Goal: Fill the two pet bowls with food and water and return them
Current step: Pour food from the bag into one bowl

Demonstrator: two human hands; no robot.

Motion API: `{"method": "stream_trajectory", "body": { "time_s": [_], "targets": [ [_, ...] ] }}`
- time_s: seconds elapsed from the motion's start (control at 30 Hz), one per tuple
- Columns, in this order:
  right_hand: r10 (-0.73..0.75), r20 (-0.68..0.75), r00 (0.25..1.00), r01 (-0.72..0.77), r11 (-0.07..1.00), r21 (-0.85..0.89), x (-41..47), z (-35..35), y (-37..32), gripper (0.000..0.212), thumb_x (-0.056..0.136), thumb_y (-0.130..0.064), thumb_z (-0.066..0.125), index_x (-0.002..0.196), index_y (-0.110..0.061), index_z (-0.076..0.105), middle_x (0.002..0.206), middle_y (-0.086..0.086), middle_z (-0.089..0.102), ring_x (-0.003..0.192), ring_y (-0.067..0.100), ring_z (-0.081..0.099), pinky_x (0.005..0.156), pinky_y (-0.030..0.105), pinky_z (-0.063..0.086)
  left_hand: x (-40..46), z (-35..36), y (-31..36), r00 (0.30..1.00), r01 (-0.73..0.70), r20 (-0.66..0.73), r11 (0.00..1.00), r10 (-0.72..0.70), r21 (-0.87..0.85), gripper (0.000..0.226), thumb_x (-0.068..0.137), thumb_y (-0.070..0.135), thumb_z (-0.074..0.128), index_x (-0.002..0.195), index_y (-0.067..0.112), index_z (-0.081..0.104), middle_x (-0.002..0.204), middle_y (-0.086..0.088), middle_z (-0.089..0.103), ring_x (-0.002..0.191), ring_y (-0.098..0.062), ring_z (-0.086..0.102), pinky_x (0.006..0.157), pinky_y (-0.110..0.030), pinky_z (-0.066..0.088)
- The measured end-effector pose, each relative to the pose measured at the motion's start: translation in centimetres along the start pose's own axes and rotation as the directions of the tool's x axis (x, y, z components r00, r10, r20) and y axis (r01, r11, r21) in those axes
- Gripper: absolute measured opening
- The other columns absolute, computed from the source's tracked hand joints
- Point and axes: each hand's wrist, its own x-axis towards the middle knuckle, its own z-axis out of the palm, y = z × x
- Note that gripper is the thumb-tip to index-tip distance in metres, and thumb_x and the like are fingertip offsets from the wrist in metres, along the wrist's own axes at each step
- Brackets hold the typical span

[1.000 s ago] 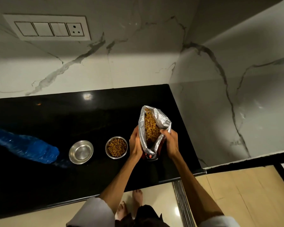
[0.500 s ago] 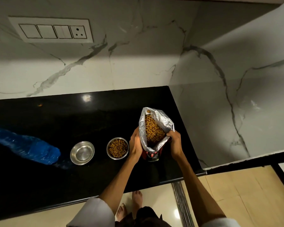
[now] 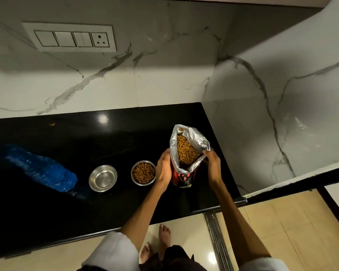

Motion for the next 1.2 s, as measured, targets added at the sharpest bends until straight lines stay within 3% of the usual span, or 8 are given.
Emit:
{"method": "stream_trajectory", "body": {
  "time_s": [0.2,0.3,0.43,0.6,0.73,1.0,1.13,1.2],
  "targets": [
    [-0.038,-0.083,0.996,0.036,0.999,-0.035,-1.3,-0.3,-0.8,0.036,0.108,-0.02,0.052,0.142,-0.015,0.062,0.137,-0.003,0.068,0.128,0.012,0.062,0.109,0.034,0.047,-1.2,-0.5,0.0,0.999,-0.034,0.002,0.999,0.034,-0.043,0.039,0.102,0.046,0.048,0.125,0.025,0.072,0.115,0.009,0.076,0.106,-0.002,0.069,0.081,-0.016,0.052],
    [-0.053,-0.101,0.993,0.05,0.998,-0.032,-2.2,-0.2,-1.1,0.038,0.108,-0.02,0.053,0.144,-0.013,0.059,0.139,0.001,0.066,0.13,0.016,0.061,0.11,0.037,0.048,-1.8,-0.9,-0.2,0.999,-0.035,0.0,0.999,0.035,-0.032,0.04,0.102,0.045,0.047,0.125,0.024,0.071,0.117,0.007,0.074,0.111,-0.006,0.067,0.09,-0.025,0.05],
    [-0.092,-0.093,0.991,0.088,0.995,-0.045,-3.7,-0.1,-1.6,0.04,0.106,-0.024,0.055,0.145,-0.013,0.058,0.139,0.001,0.066,0.13,0.014,0.061,0.107,0.032,0.048,-2.7,-1.4,-0.4,0.999,-0.033,-0.01,0.999,0.032,-0.023,0.037,0.103,0.047,0.048,0.123,0.026,0.071,0.105,0.019,0.075,0.097,0.009,0.067,0.082,-0.022,0.047],
    [-0.107,-0.123,0.987,0.103,0.994,-0.037,-5.6,0.3,-2.2,0.049,0.098,-0.03,0.06,0.144,-0.015,0.059,0.134,-0.004,0.069,0.126,0.007,0.063,0.102,0.021,0.048,-3.9,-1.8,-0.6,0.999,-0.044,-0.004,0.999,0.044,-0.018,0.037,0.1,0.052,0.049,0.12,0.029,0.069,0.104,0.023,0.075,0.094,0.011,0.067,0.08,-0.024,0.047],
    [-0.112,-0.136,0.984,0.107,0.993,-0.046,-7.0,0.4,-2.3,0.043,0.103,-0.022,0.062,0.145,-0.017,0.058,0.137,-0.007,0.066,0.127,0.003,0.061,0.103,0.023,0.046,-5.0,-2.1,-0.5,0.998,-0.054,0.015,0.998,0.054,-0.02,0.03,0.101,0.052,0.048,0.117,0.035,0.067,0.101,0.035,0.071,0.091,0.018,0.064,0.078,-0.022,0.044],
    [-0.165,-0.172,0.971,0.161,0.986,-0.038,-9.6,1.3,-3.4,0.038,0.104,-0.012,0.06,0.142,-0.013,0.061,0.137,-0.002,0.067,0.125,0.005,0.063,0.099,0.02,0.051,-7.0,-2.8,-0.6,0.997,-0.08,0.02,0.996,0.081,-0.035,0.047,0.095,0.056,0.049,0.128,0.027,0.067,0.104,0.03,0.073,0.094,0.017,0.064,0.082,-0.023,0.044],
    [-0.213,-0.134,0.968,0.21,0.977,-0.036,-10.3,2.2,-4.2,0.035,0.105,-0.009,0.058,0.14,-0.009,0.062,0.136,0.002,0.068,0.124,0.006,0.065,0.093,0.015,0.053,-7.8,-3.2,0.0,0.995,-0.094,0.018,0.995,0.095,-0.04,0.025,0.102,0.046,0.048,0.102,0.048,0.073,0.097,0.035,0.071,0.089,0.021,0.063,0.08,-0.023,0.043],
    [-0.237,-0.119,0.964,0.236,0.971,-0.029,-10.4,2.8,-4.7,0.036,0.104,-0.013,0.06,0.139,-0.007,0.062,0.137,0.005,0.067,0.125,0.006,0.064,0.093,0.015,0.053,-8.0,-3.3,0.4,0.996,-0.084,0.015,0.994,0.085,-0.071,0.023,0.105,0.04,0.047,0.103,0.044,0.07,0.094,0.04,0.069,0.088,0.023,0.062,0.08,-0.022,0.042]
  ]
}}
